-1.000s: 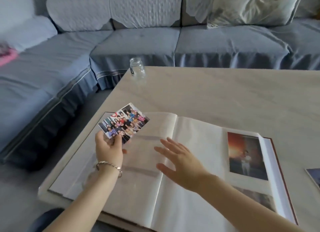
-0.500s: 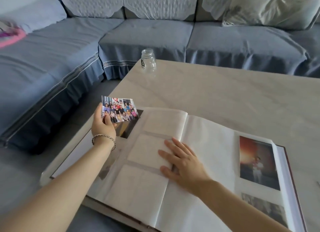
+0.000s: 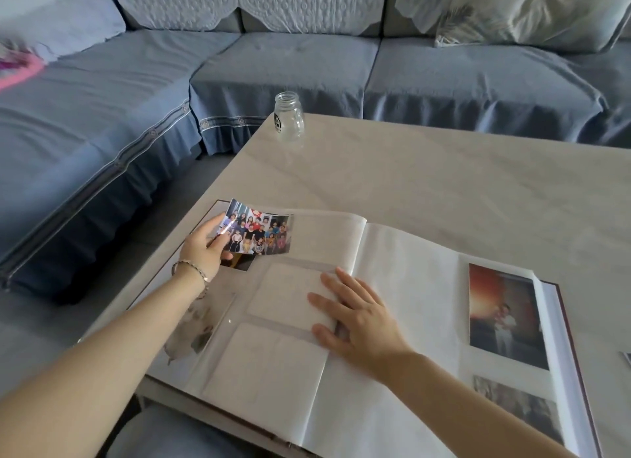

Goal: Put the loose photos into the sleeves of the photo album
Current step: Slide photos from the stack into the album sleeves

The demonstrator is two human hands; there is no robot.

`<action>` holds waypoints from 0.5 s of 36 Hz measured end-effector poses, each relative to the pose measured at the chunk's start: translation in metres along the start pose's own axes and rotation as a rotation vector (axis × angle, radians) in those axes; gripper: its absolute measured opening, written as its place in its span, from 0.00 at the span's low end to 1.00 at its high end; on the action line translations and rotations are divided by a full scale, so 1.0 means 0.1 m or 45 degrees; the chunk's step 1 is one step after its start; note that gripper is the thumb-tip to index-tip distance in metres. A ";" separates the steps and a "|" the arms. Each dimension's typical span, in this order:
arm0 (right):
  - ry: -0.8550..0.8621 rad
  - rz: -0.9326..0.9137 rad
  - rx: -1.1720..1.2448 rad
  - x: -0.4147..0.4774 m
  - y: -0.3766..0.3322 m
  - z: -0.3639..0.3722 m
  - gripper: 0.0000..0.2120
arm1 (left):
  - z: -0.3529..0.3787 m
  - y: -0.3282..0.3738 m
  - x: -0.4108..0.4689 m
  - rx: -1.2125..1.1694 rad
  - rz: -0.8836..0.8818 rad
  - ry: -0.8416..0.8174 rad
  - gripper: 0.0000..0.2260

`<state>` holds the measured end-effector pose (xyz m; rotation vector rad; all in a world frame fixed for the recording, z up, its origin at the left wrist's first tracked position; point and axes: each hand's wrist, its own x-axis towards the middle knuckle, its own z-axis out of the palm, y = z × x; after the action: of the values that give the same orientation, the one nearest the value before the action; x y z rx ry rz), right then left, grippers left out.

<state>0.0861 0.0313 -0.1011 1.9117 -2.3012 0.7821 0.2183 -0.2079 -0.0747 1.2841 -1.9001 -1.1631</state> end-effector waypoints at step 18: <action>0.044 0.000 0.015 -0.01 0.01 0.03 0.28 | 0.41 0.44 0.16 -0.149 -0.379 -0.496 0.16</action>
<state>0.0864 0.0307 -0.1044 1.8879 -2.2818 0.8235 0.1593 -0.2012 -0.0552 1.3858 -1.9078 -1.7599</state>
